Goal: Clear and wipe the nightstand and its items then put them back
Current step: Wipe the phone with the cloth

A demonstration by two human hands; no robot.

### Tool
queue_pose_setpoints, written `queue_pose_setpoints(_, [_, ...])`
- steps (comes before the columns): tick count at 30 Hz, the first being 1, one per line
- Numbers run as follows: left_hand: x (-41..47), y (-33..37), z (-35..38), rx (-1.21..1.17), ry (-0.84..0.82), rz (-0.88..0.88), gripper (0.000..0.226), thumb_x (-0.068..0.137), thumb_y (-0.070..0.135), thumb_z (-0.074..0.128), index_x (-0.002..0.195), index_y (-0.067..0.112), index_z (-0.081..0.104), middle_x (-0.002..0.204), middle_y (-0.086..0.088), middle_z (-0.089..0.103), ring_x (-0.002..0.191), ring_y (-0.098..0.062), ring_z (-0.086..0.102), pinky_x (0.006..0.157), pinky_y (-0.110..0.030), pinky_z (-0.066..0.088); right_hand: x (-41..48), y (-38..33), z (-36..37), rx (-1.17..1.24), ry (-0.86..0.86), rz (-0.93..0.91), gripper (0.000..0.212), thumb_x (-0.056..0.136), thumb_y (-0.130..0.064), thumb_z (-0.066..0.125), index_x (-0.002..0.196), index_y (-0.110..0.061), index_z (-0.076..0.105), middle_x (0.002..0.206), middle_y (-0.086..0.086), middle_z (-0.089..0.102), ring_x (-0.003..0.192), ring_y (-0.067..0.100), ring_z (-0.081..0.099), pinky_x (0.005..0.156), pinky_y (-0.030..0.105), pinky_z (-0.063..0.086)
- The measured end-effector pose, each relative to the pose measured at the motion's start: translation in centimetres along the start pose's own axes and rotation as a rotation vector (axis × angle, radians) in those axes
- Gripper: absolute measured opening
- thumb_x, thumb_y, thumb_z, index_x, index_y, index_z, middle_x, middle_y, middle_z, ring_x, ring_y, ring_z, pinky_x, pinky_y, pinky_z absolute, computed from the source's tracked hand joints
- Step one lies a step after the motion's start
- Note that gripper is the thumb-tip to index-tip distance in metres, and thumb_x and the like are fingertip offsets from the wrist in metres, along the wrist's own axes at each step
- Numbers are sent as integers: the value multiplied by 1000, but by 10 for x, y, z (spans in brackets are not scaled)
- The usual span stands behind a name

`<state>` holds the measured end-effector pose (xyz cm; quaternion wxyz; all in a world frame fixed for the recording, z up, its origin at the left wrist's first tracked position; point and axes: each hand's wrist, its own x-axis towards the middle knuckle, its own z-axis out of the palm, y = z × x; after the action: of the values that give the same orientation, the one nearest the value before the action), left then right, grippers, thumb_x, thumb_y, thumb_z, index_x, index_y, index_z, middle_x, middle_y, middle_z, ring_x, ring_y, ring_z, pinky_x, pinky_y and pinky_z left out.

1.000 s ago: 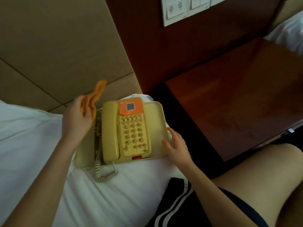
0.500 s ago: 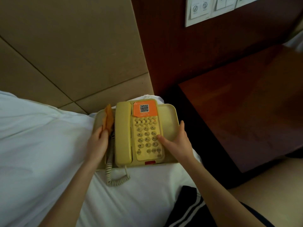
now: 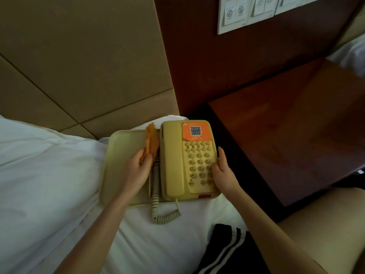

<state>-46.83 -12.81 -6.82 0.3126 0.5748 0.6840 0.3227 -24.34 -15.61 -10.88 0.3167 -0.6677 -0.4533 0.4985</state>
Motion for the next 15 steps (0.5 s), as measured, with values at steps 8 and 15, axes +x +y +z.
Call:
queue_pose_setpoints(8, [17, -5, -22, 195, 86, 26, 11, 91, 11, 47, 96, 18, 54, 83, -3, 60, 75, -20, 55, 59, -25, 40, -4, 14, -2, 232, -22, -53, 66, 99, -31, 37, 144, -43, -9, 113, -22, 50, 94, -1, 57, 81, 28, 48])
queue_pose_setpoints(15, [49, -25, -27, 845, 6, 360, 62, 83, 5, 53, 141, 24, 38, 140, -4, 46, 129, -33, 34, 103, -48, 30, -29, 25, -3, 115, -3, -168, 56, 87, -49, 50, 135, -50, 22, 127, -27, 46, 111, -6, 50, 93, 28, 48])
